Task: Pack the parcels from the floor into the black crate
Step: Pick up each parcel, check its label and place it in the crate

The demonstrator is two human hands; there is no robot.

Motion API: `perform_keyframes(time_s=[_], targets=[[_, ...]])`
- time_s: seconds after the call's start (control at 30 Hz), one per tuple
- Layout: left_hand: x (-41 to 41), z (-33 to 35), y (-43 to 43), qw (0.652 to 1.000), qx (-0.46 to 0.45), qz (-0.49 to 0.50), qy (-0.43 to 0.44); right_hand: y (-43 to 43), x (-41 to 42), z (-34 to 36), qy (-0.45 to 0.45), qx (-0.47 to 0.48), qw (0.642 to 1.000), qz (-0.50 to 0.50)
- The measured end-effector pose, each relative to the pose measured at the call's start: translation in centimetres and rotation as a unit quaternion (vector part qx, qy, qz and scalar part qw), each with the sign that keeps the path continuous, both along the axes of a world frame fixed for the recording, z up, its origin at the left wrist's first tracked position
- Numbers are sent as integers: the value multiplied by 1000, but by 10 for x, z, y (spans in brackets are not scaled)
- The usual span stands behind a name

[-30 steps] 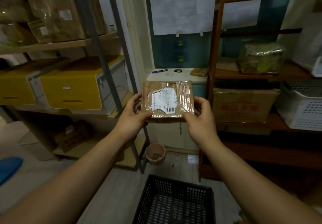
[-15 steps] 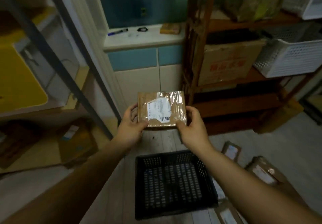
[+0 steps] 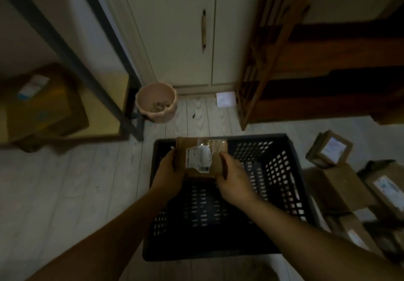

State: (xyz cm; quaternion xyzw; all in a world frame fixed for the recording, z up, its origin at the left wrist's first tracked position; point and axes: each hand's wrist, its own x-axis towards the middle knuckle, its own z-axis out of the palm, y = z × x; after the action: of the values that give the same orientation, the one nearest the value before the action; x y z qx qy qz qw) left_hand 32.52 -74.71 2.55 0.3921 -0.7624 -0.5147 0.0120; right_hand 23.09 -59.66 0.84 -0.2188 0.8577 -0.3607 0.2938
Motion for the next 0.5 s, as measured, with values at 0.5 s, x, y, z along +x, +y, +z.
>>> perform_keyframes(time_s=[0.5], targets=[[-4, -274, -25, 967, -115, -142, -176, -33, -20, -258, 42, 99, 984, 141]])
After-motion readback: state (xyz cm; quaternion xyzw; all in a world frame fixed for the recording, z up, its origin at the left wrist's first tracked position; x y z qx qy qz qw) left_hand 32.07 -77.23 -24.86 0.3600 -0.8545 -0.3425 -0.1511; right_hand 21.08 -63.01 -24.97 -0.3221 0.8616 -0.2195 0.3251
